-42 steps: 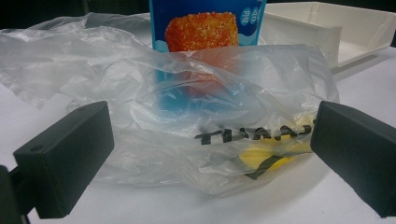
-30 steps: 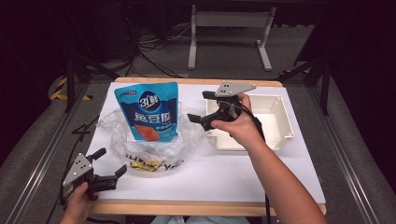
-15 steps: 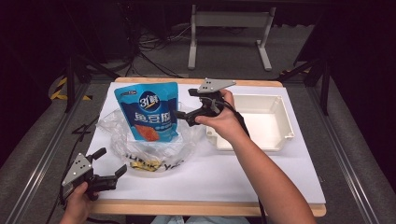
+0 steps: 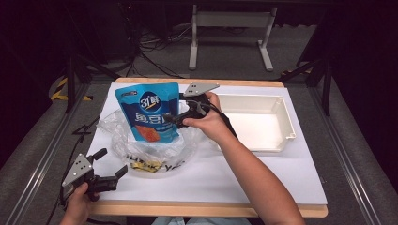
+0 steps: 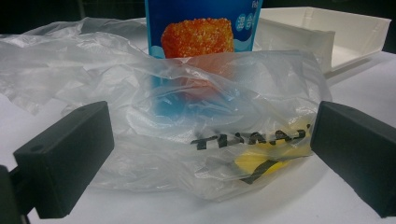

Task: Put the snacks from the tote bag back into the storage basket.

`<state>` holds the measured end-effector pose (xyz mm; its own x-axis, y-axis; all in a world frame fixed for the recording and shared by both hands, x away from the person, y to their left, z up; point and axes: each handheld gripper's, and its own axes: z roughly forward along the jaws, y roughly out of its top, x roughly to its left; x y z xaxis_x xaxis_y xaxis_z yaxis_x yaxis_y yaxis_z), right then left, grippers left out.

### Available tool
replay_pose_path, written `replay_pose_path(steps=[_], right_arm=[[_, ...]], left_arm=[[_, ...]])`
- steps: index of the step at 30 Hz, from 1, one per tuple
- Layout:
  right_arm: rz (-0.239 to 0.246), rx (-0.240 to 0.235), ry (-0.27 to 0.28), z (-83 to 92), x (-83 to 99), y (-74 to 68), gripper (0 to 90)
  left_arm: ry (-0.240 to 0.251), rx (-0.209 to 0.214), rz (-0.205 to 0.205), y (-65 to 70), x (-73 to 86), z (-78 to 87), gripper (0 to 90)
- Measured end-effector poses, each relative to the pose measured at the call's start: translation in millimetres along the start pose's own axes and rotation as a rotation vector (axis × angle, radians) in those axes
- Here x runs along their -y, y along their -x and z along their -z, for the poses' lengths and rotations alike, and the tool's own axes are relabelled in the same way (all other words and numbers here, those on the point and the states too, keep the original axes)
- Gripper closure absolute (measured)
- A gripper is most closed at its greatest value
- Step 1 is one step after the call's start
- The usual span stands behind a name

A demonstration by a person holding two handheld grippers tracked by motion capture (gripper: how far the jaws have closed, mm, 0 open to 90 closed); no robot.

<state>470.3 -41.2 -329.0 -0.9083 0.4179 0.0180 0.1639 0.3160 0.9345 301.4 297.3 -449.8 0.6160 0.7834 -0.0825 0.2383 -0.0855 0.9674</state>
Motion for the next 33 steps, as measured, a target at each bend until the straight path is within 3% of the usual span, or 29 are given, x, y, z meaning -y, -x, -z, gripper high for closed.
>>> replay_pose_path(steps=[11,28,33], right_arm=[[-0.012,-0.031,-0.033,-33.0,20.1,-4.8,5.2],[-0.006,-0.036,0.031,-55.8,40.1,-9.7,6.4],[0.008,-0.036,0.03,-62.1,48.5,-7.5,11.0]], left_arm=[[-0.01,0.006,-0.005,-0.5,-0.8,1.0,0.2],[-0.009,0.007,-0.006,-0.4,-1.0,1.2,0.1],[0.002,0.008,-0.003,-0.1,-0.9,0.9,0.2]])
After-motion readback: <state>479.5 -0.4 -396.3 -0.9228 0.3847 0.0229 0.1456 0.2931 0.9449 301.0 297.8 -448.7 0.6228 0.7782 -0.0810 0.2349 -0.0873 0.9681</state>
